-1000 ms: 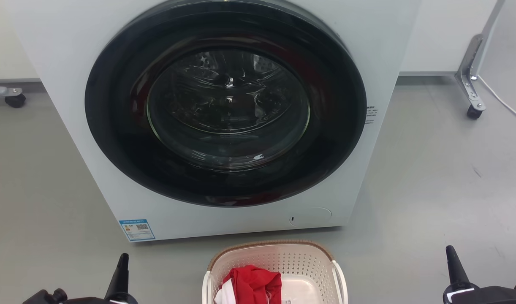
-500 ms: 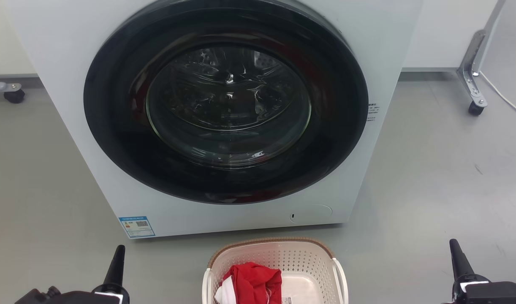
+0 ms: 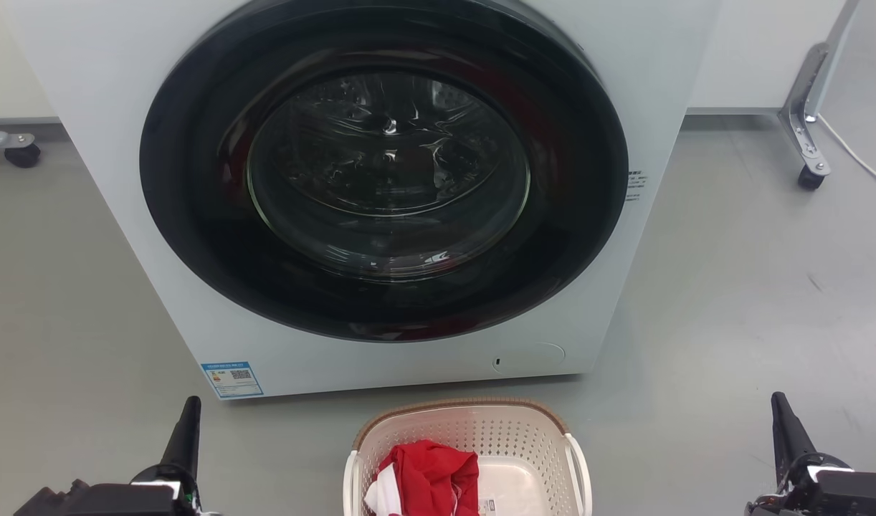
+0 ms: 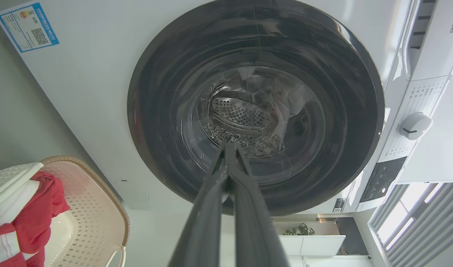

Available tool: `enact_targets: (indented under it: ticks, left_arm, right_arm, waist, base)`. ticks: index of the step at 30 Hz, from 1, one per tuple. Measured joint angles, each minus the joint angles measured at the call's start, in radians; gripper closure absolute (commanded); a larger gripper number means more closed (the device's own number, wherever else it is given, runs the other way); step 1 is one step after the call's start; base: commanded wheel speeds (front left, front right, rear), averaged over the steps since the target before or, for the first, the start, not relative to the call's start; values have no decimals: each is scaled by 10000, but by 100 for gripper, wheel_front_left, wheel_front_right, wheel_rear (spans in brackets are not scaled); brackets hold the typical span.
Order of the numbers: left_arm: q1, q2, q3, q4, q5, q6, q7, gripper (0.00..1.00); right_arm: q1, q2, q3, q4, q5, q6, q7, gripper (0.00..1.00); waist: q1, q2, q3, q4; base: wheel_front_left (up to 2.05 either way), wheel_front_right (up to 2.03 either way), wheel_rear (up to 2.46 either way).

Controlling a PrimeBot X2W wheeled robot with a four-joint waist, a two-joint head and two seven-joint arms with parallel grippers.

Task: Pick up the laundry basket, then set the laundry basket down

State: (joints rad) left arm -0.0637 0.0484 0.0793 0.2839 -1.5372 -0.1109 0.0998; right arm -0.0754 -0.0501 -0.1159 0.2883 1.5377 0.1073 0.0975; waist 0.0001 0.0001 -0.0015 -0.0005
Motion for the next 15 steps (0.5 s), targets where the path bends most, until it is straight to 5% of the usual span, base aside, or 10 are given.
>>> enact_targets:
  ticks: [15]
  left_arm:
    - [-162,-52,117,88,-633,-123,134,100]
  right_arm:
    - [-171,63,-171,100,579,132,157,100]
  waist:
    - [0,0,33,4]
  base:
    - [0,0,0]
